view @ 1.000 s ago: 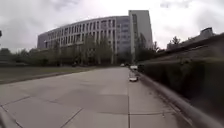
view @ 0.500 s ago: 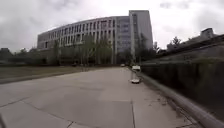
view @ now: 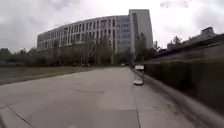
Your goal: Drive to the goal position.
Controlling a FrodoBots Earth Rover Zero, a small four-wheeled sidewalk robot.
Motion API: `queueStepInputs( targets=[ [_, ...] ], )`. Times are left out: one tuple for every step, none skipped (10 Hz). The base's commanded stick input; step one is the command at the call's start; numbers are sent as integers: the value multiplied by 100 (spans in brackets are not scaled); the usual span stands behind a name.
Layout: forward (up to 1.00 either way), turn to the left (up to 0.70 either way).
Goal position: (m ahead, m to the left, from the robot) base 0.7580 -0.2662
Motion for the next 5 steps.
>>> queueStepInputs(
  targets=[
    [70, 2],
    [70, 2],
    [70, 2],
    [70, 2],
    [70, 2]
  ],
)
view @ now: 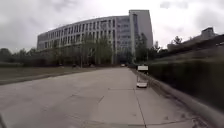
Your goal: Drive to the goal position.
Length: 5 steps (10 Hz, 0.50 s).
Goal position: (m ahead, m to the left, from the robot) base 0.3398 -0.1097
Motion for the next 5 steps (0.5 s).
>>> queueStepInputs(
  targets=[
    [70, -17],
    [70, -33],
    [70, -18],
    [70, 0],
    [70, 2]
  ],
)
